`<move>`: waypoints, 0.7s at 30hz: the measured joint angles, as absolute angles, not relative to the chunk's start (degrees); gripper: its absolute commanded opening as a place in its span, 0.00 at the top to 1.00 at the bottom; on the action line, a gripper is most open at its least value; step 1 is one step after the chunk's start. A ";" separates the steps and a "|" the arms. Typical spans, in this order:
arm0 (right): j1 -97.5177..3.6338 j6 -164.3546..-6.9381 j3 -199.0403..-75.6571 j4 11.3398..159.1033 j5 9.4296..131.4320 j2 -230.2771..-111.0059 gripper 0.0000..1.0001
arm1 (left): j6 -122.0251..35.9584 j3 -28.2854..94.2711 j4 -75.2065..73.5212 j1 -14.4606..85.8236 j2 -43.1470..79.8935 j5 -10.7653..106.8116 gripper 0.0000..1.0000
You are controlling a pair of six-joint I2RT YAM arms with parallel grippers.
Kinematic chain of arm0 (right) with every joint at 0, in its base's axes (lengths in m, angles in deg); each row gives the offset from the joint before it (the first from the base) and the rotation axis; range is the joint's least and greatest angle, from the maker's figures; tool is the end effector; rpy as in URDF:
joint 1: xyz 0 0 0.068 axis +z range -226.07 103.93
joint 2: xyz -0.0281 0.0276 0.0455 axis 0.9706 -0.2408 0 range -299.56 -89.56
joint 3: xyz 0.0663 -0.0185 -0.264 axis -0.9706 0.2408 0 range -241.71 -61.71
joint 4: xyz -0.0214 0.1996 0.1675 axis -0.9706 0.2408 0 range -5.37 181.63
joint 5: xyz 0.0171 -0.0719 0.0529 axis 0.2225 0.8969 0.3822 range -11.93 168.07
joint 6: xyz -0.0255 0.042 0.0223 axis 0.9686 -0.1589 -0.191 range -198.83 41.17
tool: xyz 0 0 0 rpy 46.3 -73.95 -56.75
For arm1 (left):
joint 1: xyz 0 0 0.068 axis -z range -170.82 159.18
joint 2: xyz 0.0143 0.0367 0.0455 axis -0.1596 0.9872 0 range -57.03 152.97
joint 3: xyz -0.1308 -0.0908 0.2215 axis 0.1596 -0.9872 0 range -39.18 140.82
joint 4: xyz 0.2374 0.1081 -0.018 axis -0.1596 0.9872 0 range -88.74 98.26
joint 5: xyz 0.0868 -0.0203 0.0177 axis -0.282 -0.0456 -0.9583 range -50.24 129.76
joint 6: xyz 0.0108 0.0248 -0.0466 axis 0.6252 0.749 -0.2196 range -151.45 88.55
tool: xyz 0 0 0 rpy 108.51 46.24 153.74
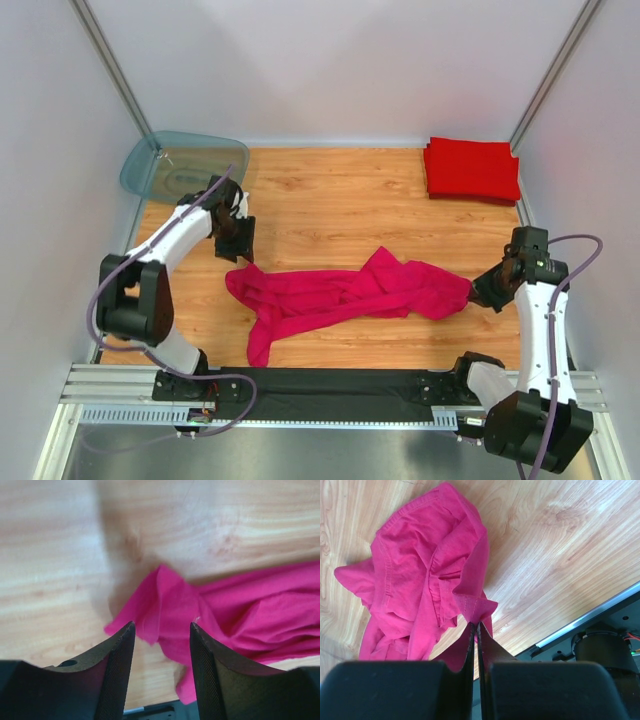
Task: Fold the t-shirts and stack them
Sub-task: Flatten the tshirt out
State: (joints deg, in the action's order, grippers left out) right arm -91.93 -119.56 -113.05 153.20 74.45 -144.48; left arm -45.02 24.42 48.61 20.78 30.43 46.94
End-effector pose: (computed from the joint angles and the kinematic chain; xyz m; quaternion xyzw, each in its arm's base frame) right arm 0.1449 -0.0388 0.2698 0.4637 0.8718 0.0638 0.1446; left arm 0.2850 -0.0629 0.2296 -0.0068 0.9847 -0.0958 0.1455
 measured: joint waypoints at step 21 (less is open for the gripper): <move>-91.82 -119.98 -110.29 152.48 74.56 -141.98 1.00 | -37.28 36.57 51.74 19.60 50.89 51.51 0.51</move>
State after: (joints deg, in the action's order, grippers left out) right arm -91.82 -119.98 -110.29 152.48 74.56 -141.98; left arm -37.28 36.57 51.74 19.60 50.89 51.51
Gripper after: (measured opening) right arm 0.008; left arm 0.497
